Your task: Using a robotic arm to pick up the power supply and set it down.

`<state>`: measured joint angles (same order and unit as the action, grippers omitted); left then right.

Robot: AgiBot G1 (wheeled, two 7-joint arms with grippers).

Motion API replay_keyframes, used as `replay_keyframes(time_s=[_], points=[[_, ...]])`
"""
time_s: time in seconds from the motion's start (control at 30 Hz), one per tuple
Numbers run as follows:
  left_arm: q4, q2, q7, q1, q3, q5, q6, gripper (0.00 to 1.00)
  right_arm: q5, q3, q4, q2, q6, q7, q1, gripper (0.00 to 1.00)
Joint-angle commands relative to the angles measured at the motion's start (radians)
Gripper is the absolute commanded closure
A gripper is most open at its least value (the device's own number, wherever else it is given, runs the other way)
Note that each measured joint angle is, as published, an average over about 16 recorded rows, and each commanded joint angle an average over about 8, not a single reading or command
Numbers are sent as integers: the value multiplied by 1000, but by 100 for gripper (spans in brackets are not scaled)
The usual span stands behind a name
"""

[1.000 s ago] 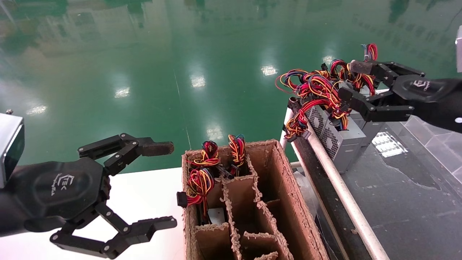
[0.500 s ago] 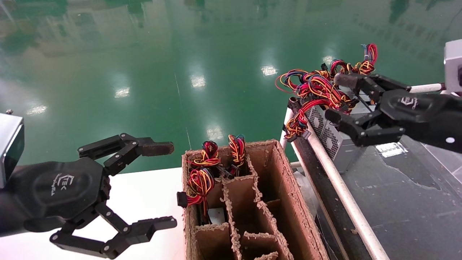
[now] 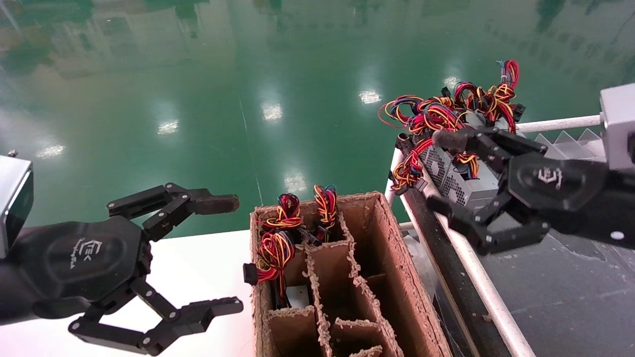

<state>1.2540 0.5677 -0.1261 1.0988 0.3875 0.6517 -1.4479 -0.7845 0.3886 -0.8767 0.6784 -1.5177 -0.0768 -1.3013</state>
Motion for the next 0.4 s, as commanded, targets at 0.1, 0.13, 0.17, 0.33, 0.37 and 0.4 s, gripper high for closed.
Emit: replay_keyframes(time_s=[0.1,0.13,0.17,0.33,0.37,0.4], points=[[0,0,0,0,0,0,0,0,11,-22,-83,-14,4,-23,46,0],[0,0,0,0,0,0,0,0,14,-28,-104,-17,6,-28,58,0],[0,0,0,0,0,0,0,0,17,-33,-125,-21,7,-34,70,0],[0,0,0,0,0,0,0,0,29,-58,-218,-36,12,-59,121,0],[0,0,0,0,0,0,0,0,30,-61,-229,-38,12,-62,127,0],[0,0,0,0,0,0,0,0,32,-64,-239,-39,13,-65,133,0]])
